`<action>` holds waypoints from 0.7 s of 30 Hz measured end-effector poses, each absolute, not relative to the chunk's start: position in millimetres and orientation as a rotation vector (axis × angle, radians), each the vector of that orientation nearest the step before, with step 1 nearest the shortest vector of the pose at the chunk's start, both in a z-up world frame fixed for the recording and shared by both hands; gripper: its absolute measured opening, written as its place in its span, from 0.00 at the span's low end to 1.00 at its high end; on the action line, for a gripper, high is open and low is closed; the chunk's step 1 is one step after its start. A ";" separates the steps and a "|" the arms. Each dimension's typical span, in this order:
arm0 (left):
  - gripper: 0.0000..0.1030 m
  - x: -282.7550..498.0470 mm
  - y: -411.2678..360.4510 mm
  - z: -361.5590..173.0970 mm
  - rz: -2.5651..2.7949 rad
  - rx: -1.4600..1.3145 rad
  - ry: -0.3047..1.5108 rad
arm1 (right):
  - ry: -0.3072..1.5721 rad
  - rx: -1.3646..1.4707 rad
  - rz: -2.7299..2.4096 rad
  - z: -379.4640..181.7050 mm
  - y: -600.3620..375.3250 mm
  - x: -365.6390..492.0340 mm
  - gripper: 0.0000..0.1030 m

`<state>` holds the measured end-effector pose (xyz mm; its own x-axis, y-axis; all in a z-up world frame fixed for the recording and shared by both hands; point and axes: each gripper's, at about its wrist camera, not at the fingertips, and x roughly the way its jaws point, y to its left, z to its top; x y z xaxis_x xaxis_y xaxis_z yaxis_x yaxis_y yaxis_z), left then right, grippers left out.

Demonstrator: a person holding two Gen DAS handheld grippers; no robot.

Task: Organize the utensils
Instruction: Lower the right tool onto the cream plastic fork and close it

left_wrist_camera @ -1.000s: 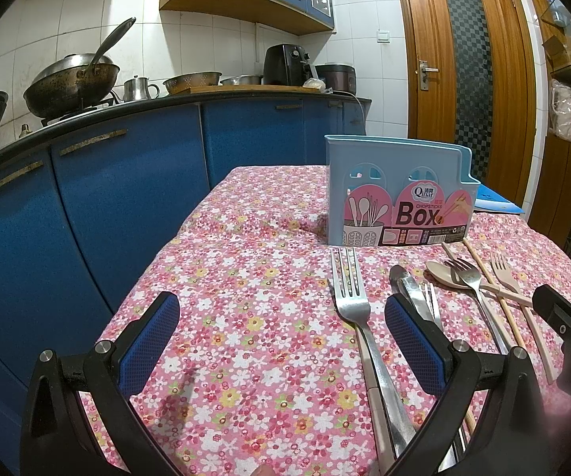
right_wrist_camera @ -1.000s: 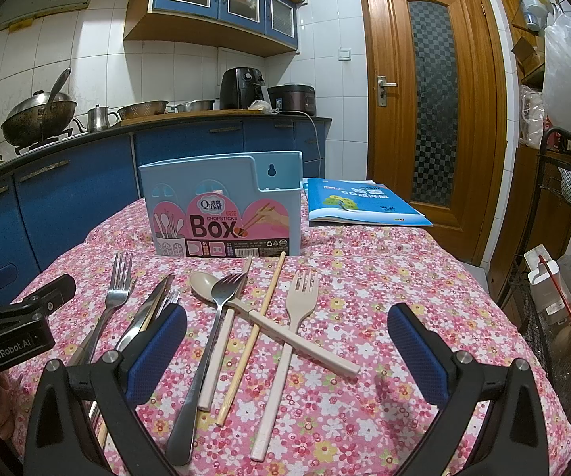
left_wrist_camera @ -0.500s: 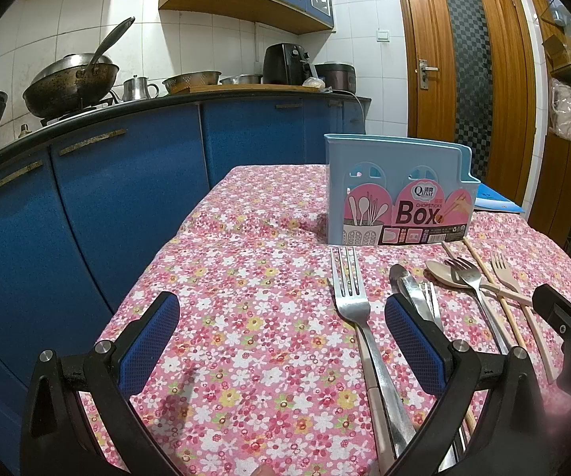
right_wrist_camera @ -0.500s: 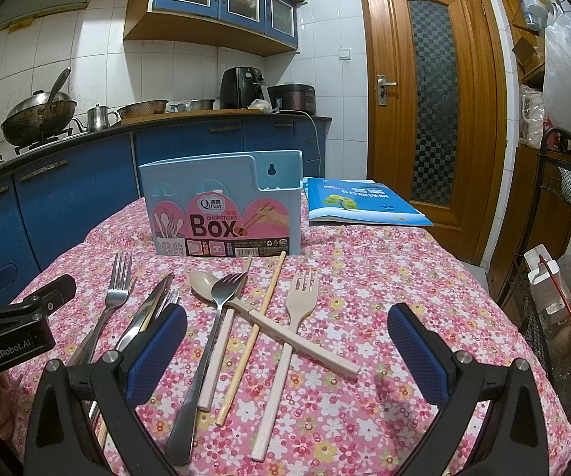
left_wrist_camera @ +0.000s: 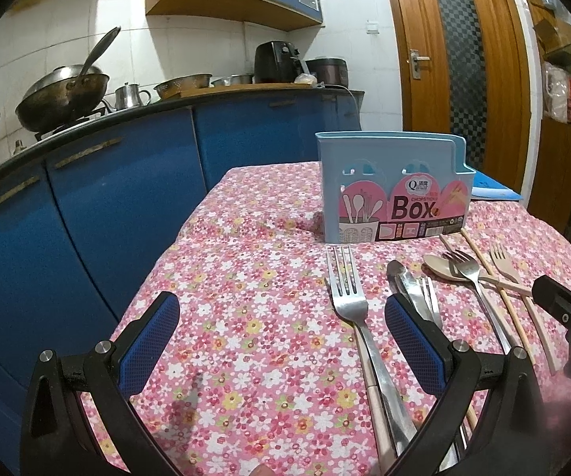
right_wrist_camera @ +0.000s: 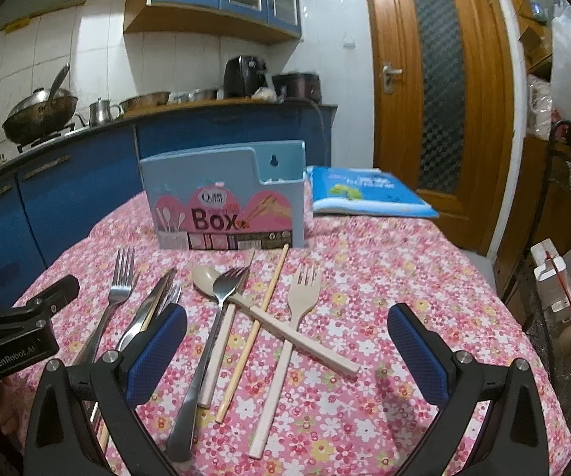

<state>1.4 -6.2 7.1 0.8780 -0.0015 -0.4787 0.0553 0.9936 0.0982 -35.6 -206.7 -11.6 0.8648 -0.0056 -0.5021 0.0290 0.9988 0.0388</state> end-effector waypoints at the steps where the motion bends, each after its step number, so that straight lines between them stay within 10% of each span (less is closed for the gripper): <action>1: 1.00 2.0 -6.6 8.0 -0.032 0.114 0.502 | 0.534 0.043 -0.015 -10.8 -207.2 -34.2 1.00; 21: 0.88 54.3 -24.7 -10.5 -0.240 0.111 0.849 | 0.744 -0.123 0.116 -4.4 -210.6 4.7 0.81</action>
<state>54.3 -24.7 -10.5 0.6357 -0.1653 -0.7540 0.2538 0.9673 0.0019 4.7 -210.6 -4.4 0.7303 0.0614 -0.6803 -0.1486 0.9864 -0.0705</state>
